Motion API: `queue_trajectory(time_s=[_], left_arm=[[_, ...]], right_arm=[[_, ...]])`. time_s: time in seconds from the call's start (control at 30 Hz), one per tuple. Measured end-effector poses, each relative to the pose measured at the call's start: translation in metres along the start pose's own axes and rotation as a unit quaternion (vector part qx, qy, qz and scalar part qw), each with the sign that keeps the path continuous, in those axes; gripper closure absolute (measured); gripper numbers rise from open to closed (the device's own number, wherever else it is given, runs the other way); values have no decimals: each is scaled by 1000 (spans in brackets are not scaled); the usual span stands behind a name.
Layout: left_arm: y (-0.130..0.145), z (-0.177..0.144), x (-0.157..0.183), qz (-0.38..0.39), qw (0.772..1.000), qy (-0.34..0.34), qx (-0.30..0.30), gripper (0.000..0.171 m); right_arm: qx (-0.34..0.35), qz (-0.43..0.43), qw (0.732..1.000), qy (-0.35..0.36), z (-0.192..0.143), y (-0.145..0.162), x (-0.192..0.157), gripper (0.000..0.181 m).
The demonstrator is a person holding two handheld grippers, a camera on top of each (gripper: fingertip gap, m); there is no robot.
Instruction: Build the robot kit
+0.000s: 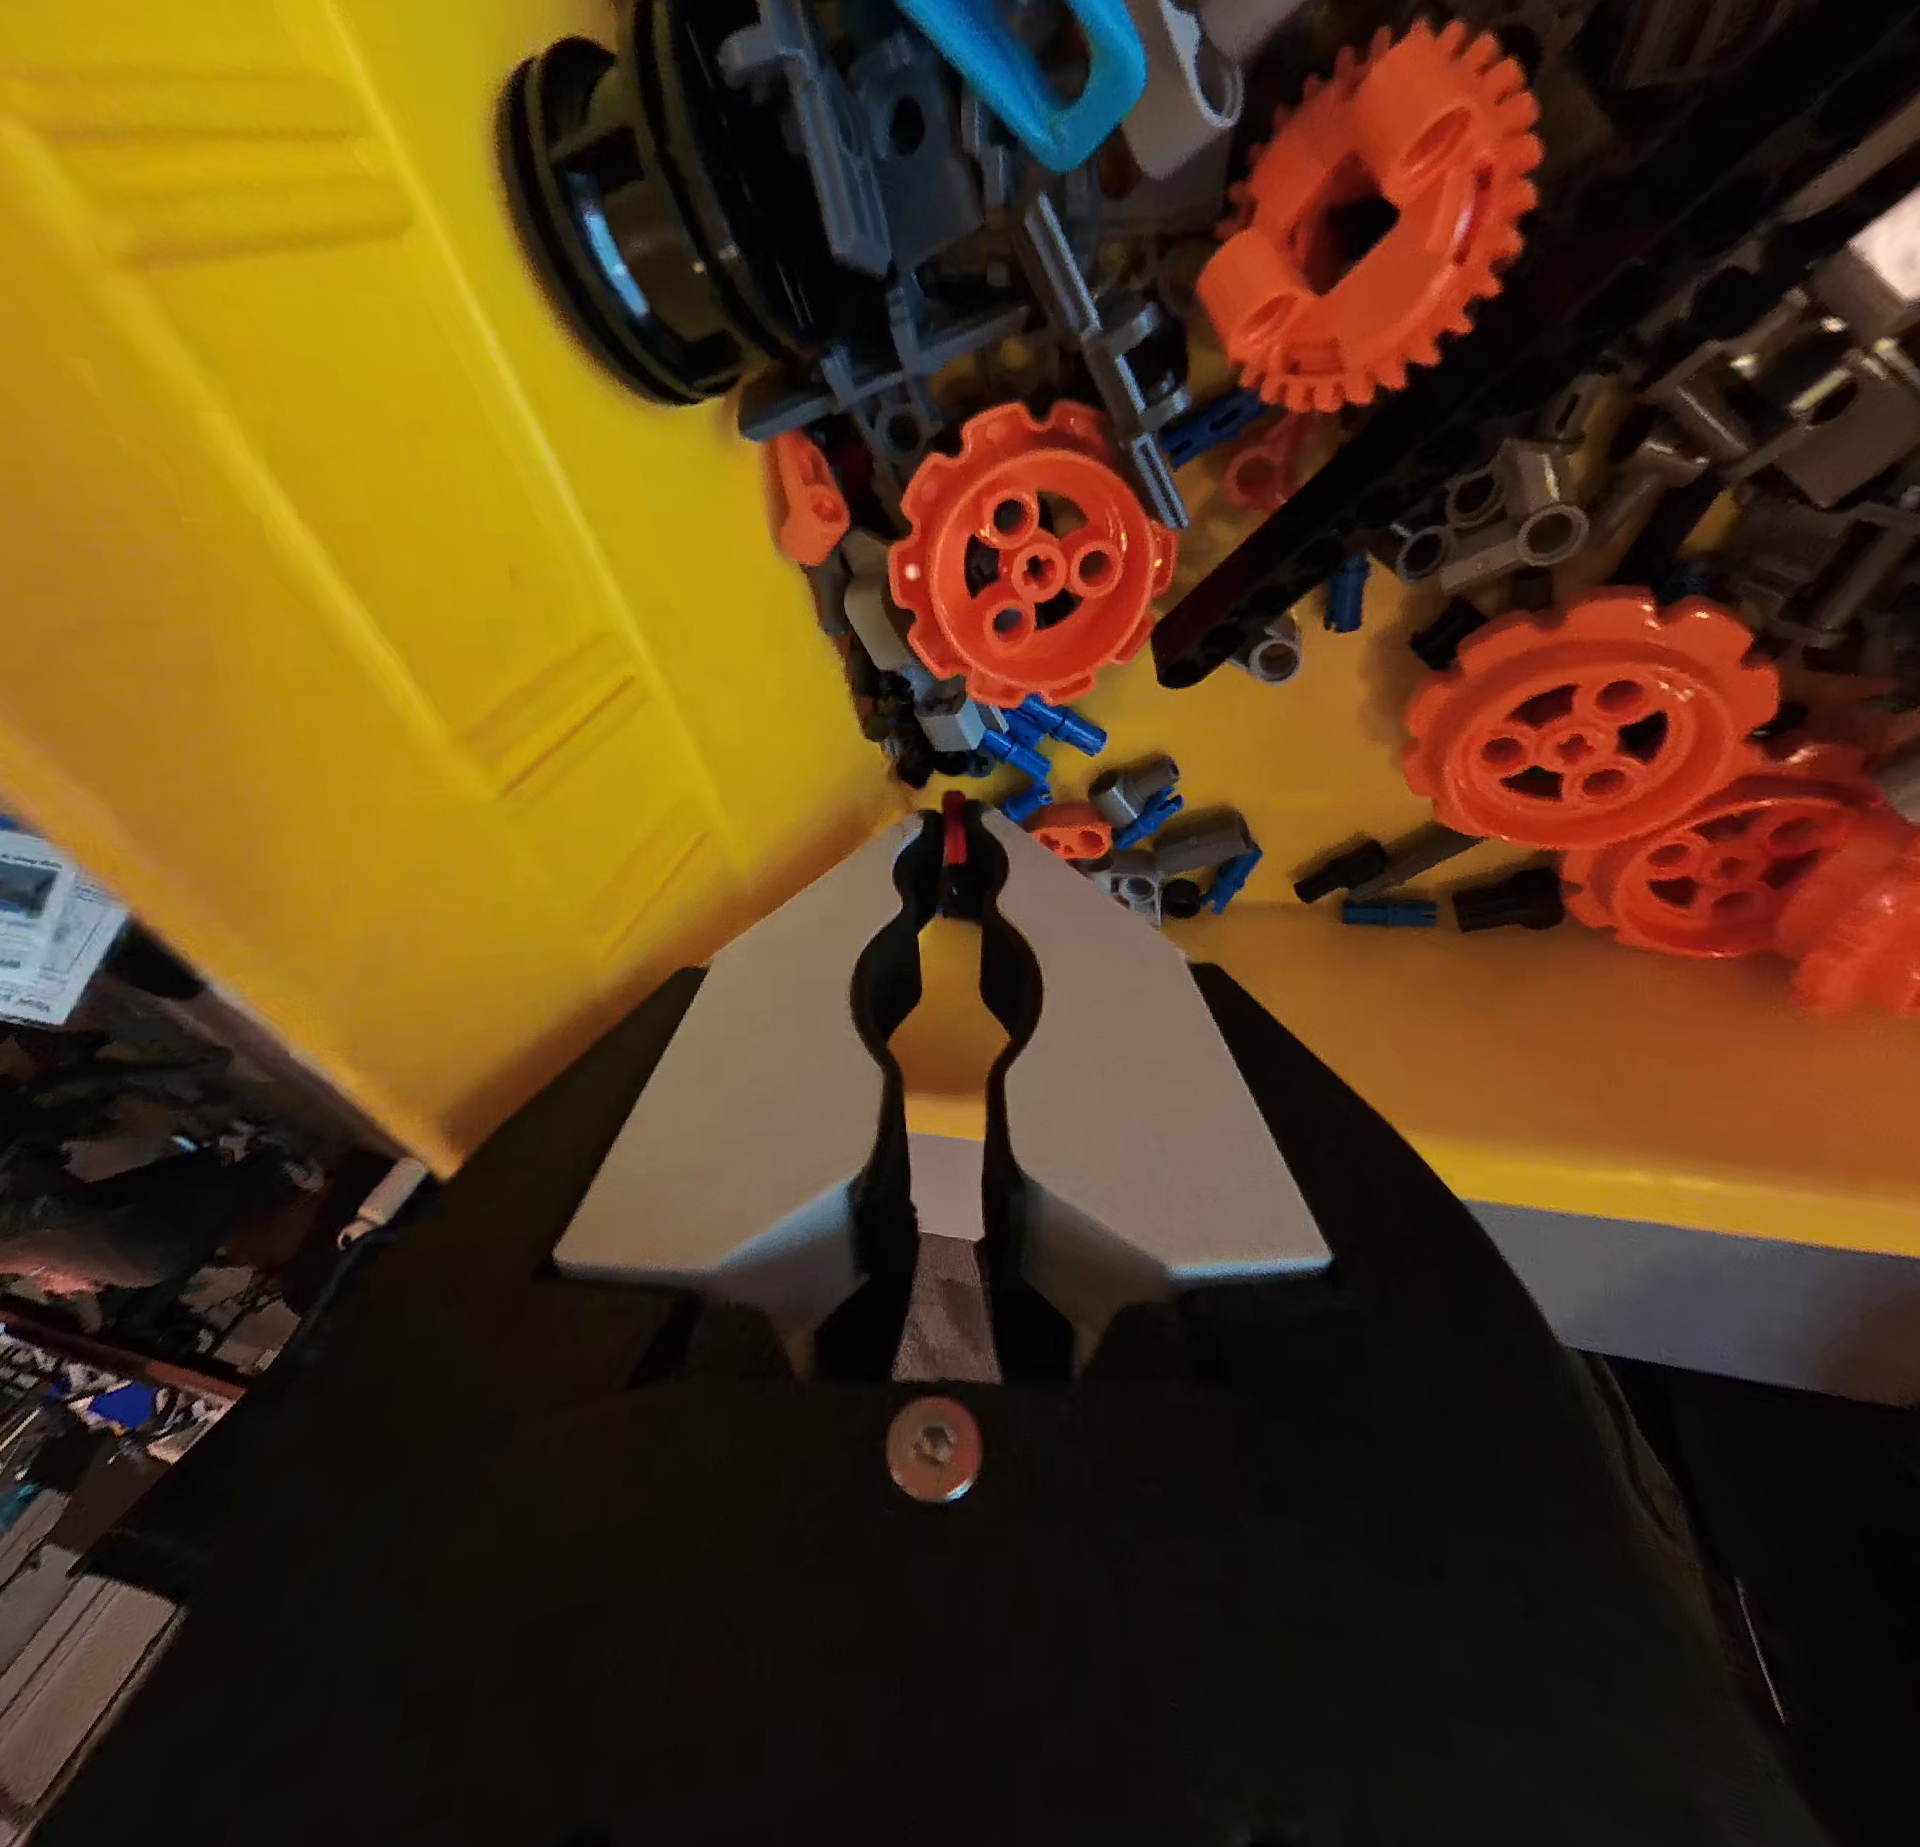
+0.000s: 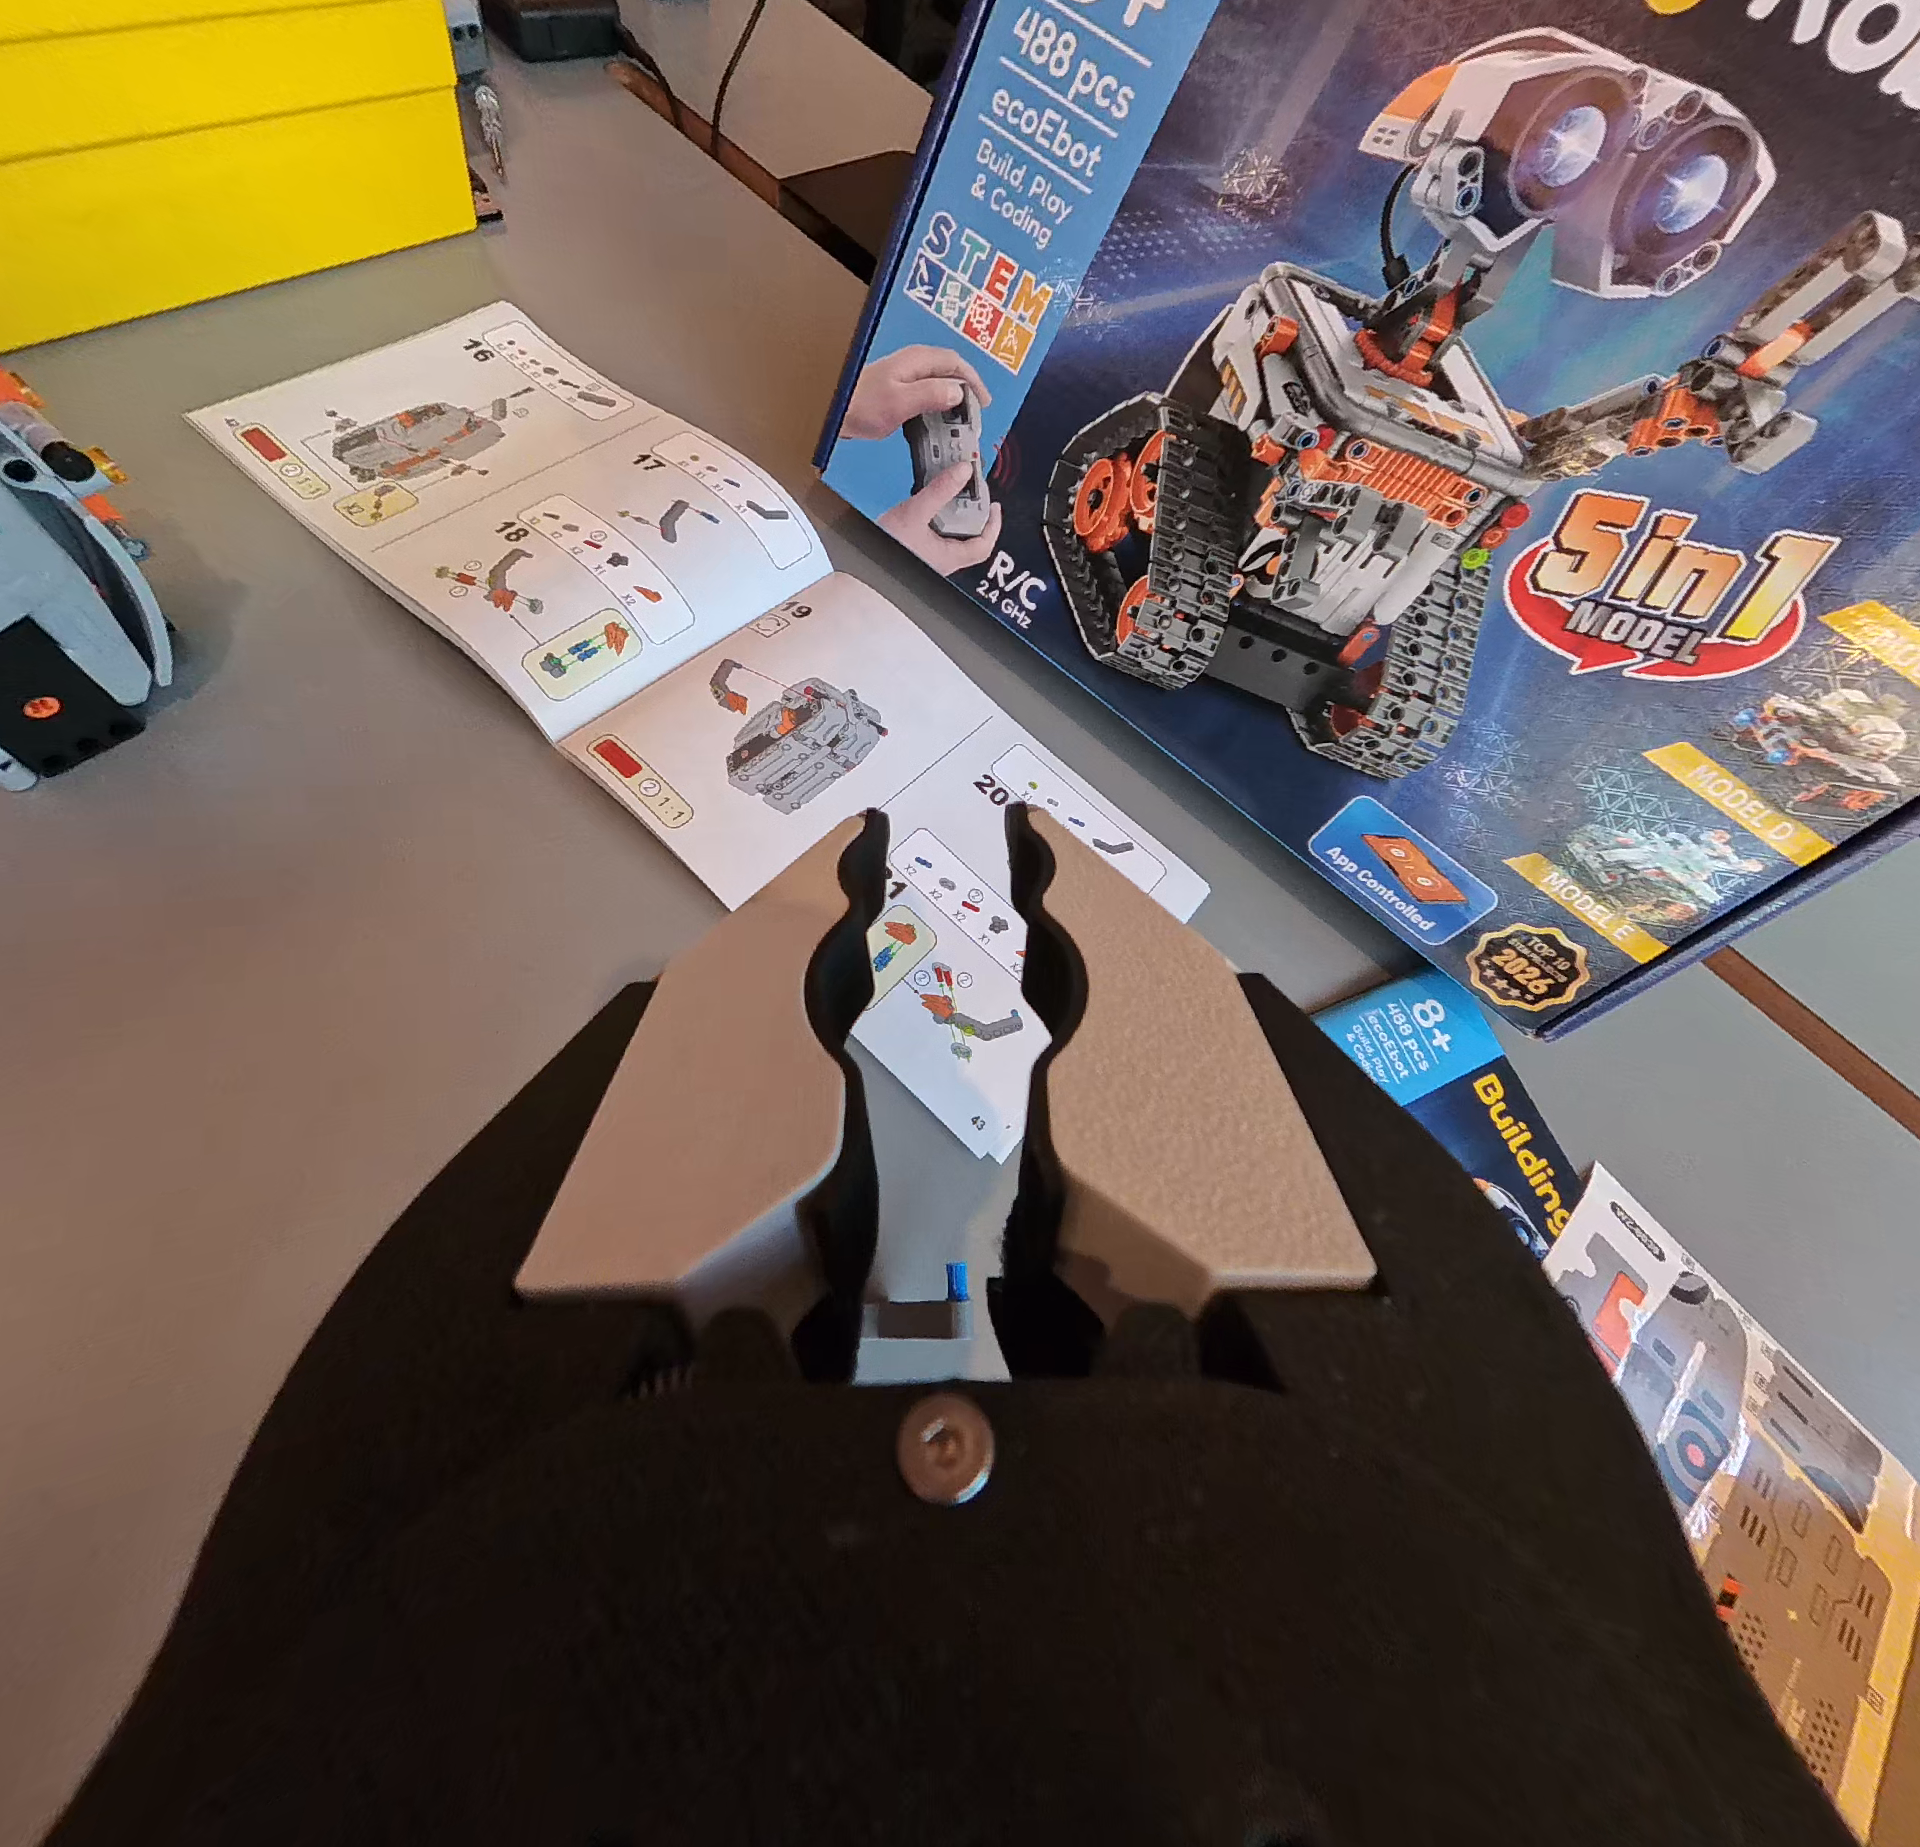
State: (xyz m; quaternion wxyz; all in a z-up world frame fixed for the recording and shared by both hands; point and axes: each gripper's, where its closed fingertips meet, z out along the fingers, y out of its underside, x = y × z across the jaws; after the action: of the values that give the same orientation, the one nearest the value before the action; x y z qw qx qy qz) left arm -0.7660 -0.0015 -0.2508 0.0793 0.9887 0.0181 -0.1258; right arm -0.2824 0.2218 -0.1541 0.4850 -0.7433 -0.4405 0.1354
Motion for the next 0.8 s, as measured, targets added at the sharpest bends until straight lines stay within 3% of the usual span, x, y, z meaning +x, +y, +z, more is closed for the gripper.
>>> queue_trajectory(time_s=[0.13,0.3,0.37,0.47,0.57,0.63,0.67,0.8], left_arm=[[-3,-28,3,-4,999,8,54,170],[-11,-101,39,7,980,59,192,170],[-15,-143,71,25,958,106,266,170],[-8,-215,148,89,902,217,361,170],[10,-264,240,192,846,311,389,169],[18,-272,307,252,817,357,376,169],[16,-265,339,273,813,367,360,169],[-16,-203,432,318,840,343,275,169]], right_arm=[[-3,-2,1000,2,0,1,1,157],[-2,4,1000,29,-9,2,17,157],[6,25,999,43,-16,2,29,157],[26,71,996,52,-26,2,47,157],[41,109,992,56,-34,5,61,157],[43,119,990,64,-38,8,69,157],[44,120,989,68,-40,9,72,157],[51,121,989,74,-45,9,78,157]])
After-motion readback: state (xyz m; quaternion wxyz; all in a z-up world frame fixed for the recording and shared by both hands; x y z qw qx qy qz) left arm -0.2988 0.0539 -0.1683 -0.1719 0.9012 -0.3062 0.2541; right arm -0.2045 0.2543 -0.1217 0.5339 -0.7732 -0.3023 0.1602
